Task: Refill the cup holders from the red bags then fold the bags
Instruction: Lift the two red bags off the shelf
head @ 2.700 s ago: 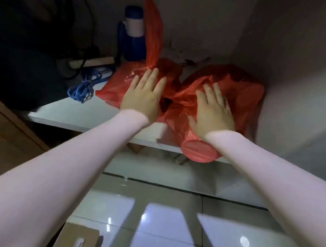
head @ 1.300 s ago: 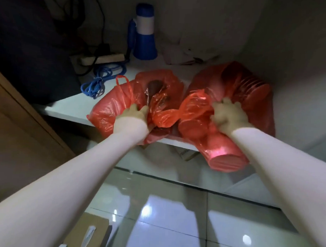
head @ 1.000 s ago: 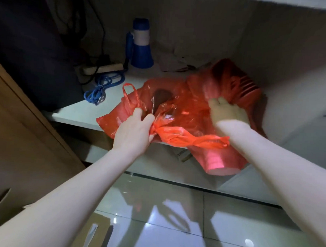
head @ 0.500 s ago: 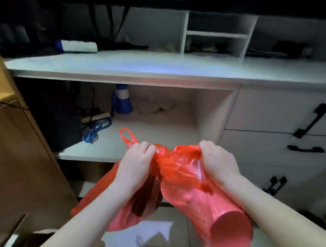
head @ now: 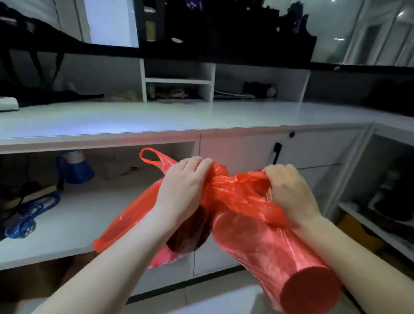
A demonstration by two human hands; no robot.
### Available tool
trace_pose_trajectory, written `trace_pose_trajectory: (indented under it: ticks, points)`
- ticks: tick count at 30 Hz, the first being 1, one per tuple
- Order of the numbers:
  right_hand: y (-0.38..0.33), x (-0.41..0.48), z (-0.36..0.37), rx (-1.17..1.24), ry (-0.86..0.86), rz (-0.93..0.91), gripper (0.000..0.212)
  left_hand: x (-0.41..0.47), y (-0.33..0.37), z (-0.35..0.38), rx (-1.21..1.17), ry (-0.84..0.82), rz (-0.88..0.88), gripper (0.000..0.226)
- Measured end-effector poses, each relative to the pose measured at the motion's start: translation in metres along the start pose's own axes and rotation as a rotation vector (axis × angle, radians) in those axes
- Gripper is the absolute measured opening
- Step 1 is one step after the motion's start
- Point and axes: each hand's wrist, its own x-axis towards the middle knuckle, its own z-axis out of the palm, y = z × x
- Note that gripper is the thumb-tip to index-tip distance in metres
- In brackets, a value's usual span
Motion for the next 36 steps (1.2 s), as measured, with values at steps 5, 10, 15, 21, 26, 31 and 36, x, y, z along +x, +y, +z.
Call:
trace_pose_trajectory:
  ticks: [5, 10, 15, 21, 26, 31, 36]
  points:
    - [0.062, 0.035, -0.005, -0.122, -0.013, 0.096, 0.014, 0.067, 0.026, 0.052, -0.147, -0.022, 0.035, 0.043]
    - [0.115, 0.064, -0.018, -0.179, -0.069, 0.226, 0.013, 0.139, 0.041, 0.088, -0.291, -0.128, 0.037, 0.045]
    - [0.173, 0.101, -0.071, -0.281, -0.123, 0.407, 0.011, 0.228, 0.086, 0.084, -0.437, -0.241, 0.086, 0.040]
    - [0.254, 0.155, -0.183, -0.340, 0.028, 0.552, 0.010, 0.372, 0.166, 0.063, -0.569, -0.279, 0.157, 0.039]
    - [0.310, 0.203, -0.260, -0.375, 0.254, 0.521, 0.010, 0.469, 0.228, 0.053, -0.680, -0.174, 0.209, 0.032]
    - [0.362, 0.238, -0.273, -0.433, 0.328, 0.505, 0.017, 0.536, 0.263, 0.078, -0.773, -0.180, 0.206, 0.025]
    - [0.431, 0.258, -0.240, -0.504, 0.333, 0.573, 0.022, 0.590, 0.269, 0.139, -0.861, -0.248, 0.122, 0.025]
